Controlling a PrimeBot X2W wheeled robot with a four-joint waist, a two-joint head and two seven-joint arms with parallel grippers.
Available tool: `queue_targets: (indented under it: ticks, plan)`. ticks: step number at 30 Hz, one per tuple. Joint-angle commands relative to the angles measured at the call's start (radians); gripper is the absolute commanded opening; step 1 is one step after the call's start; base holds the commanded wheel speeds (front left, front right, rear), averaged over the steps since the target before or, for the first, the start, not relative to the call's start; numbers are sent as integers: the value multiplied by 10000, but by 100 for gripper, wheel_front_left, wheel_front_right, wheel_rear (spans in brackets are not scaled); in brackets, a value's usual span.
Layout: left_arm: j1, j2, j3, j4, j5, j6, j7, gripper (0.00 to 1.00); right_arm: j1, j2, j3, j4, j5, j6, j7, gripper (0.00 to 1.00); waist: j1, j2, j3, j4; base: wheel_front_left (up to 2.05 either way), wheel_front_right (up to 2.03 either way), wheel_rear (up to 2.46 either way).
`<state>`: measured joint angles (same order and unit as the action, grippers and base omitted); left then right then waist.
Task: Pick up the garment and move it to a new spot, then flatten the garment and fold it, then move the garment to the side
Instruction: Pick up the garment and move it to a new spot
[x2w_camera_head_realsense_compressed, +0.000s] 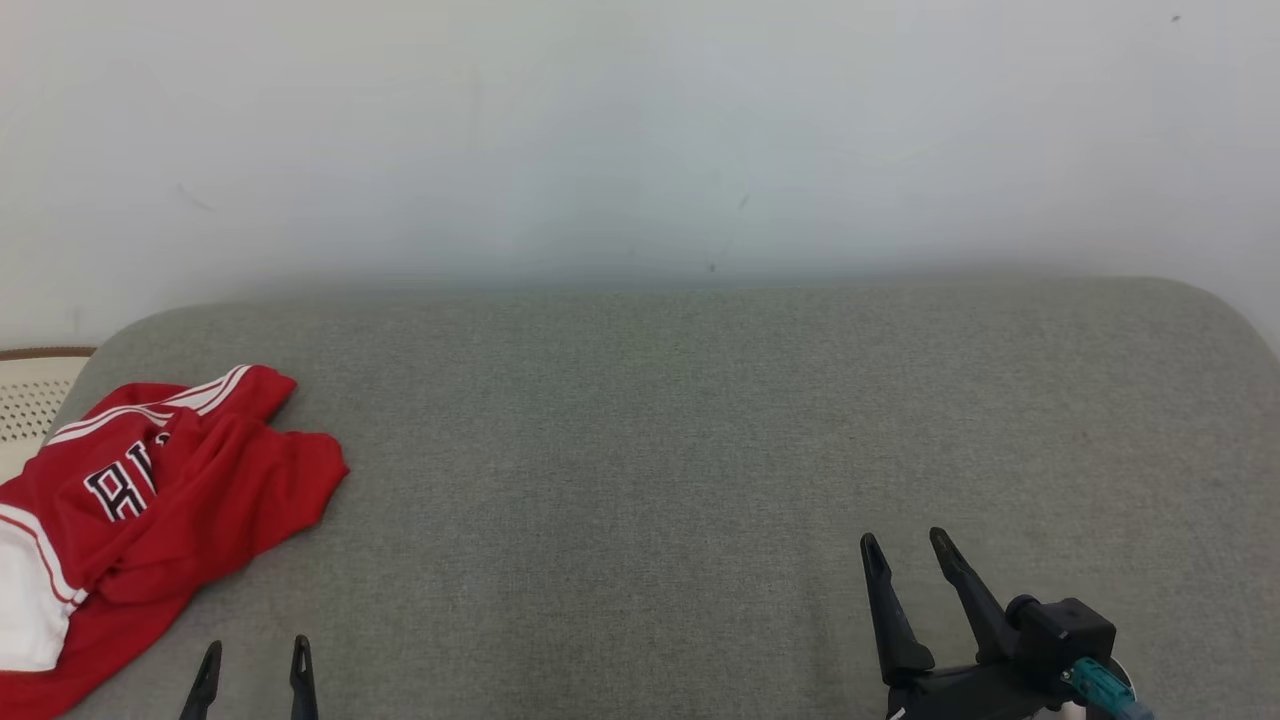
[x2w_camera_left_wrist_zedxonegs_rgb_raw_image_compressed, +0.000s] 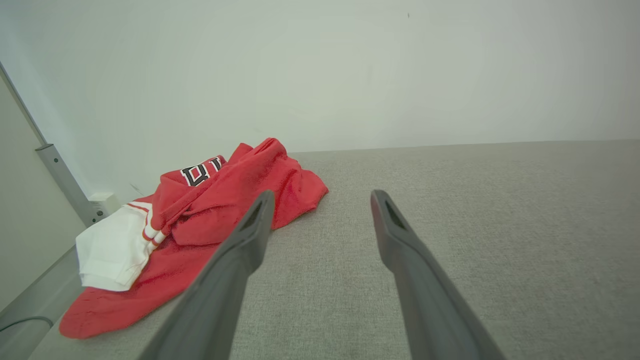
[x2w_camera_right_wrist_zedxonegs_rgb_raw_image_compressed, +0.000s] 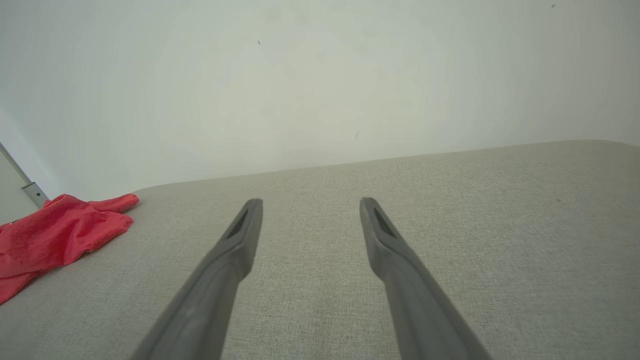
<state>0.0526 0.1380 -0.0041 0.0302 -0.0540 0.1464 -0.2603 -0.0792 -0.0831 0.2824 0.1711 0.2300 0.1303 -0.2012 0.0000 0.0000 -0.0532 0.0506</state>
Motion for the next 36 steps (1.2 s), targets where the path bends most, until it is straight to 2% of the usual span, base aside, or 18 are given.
queue_targets:
  ticks: [1,20,36]
  plan:
    - [-60,61,21,35,-29,17,-28,100,70,24,23,1,69,7,30,100,0,0,-25,161,0,0,0]
    - [139,252,347,111,-131,377,-28,100,112,-36,302,204,290,8,-84,100,0,0,-145,1991,0,0,0]
    - [312,315,366,-21,-259,492,-24,100,7,45,717,425,436,8,-224,100,0,0,-209,3461,0,0,0]
